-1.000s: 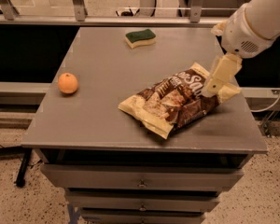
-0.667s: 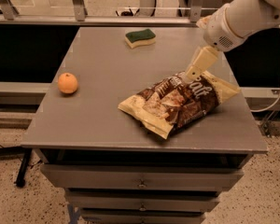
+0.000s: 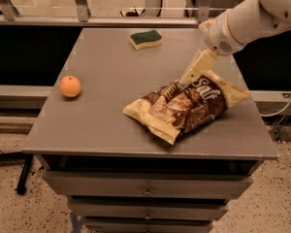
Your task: Pick sponge
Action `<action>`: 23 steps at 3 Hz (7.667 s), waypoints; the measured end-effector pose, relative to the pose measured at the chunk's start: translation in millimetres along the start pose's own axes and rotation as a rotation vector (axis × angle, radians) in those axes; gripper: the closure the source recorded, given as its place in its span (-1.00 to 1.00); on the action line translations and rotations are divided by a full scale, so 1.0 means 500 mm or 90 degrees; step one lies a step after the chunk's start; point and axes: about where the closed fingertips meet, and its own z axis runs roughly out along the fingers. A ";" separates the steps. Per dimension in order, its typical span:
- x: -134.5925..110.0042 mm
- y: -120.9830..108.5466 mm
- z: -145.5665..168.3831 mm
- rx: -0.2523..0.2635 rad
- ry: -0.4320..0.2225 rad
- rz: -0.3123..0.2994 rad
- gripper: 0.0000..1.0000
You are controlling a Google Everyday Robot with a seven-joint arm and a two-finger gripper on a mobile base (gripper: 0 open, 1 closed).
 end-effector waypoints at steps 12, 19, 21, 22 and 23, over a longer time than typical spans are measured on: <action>-0.145 -0.259 0.397 0.110 -0.155 0.244 -1.00; -0.158 -0.241 0.303 0.128 -0.234 0.233 1.00; -0.231 -0.164 0.099 0.096 -0.386 0.163 1.00; -0.246 -0.133 -0.003 0.089 -0.404 0.130 1.00; -0.245 -0.127 -0.015 0.086 -0.401 0.126 1.00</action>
Offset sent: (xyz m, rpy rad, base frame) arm 0.1615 0.0814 -0.0107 0.4924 -0.0772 -0.0885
